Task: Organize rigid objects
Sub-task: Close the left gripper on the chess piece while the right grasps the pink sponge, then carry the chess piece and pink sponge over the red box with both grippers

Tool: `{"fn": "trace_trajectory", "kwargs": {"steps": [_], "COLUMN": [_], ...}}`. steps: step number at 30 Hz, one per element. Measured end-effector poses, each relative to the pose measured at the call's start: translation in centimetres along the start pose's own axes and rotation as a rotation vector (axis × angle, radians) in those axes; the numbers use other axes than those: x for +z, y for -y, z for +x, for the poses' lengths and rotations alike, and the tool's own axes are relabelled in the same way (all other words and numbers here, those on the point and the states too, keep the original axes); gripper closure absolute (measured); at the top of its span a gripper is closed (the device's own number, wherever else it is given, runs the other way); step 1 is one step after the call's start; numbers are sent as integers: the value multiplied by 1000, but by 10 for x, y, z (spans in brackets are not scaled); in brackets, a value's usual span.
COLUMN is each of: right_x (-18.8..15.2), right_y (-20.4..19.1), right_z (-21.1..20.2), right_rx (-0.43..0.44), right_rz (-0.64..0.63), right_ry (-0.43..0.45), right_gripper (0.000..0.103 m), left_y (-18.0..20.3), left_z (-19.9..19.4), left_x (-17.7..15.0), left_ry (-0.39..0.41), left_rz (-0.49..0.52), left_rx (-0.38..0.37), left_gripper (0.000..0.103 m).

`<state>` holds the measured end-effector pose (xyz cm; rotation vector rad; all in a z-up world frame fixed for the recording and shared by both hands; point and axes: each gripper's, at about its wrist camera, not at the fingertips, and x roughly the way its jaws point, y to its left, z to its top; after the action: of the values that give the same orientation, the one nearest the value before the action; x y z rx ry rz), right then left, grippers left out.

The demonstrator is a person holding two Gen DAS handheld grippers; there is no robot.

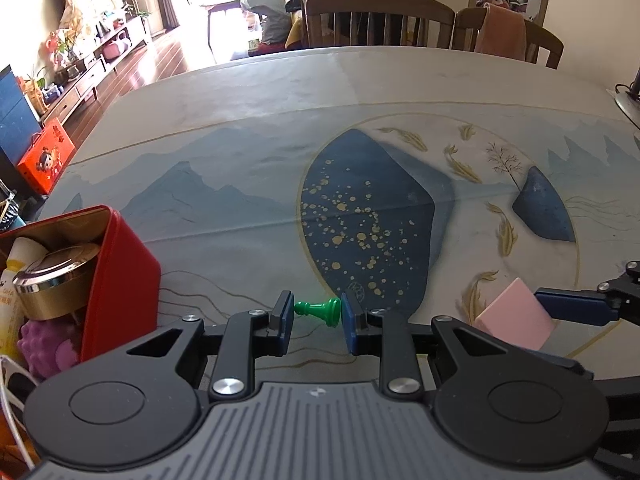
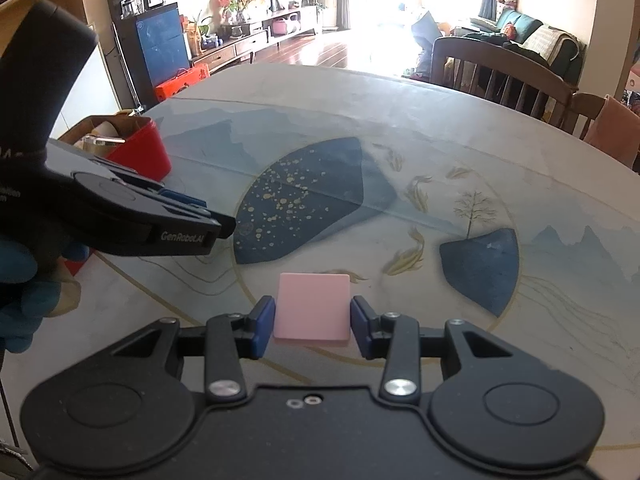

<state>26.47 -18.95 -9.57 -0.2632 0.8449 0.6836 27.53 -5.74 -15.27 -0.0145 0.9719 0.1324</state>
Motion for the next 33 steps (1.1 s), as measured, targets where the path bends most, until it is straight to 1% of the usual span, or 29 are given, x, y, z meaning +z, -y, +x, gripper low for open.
{"fn": "trace_trajectory", "kwargs": {"steps": [8,16,25,33], "right_x": [6,17,28,39], "right_y": [-8,-25,-55,-87], "right_z": [-25,-53,-76,-87], "right_rx": [-13,-13,-4,2], "right_rz": [0,-6,-14,-28], "right_ry": [26,77,138,183], "right_gripper": [63,63,63,63], "left_y": [-5,-17,-45,-74], "left_z": [-26,-66,-107,-131], "left_x": [-2,-3,-7,-13], "left_ry": [11,42,89,122], "left_rz": [-36,-74,-95,-100], "left_rx": [-40,-76,-95,-96], "left_gripper": [78,78,78,78]}}
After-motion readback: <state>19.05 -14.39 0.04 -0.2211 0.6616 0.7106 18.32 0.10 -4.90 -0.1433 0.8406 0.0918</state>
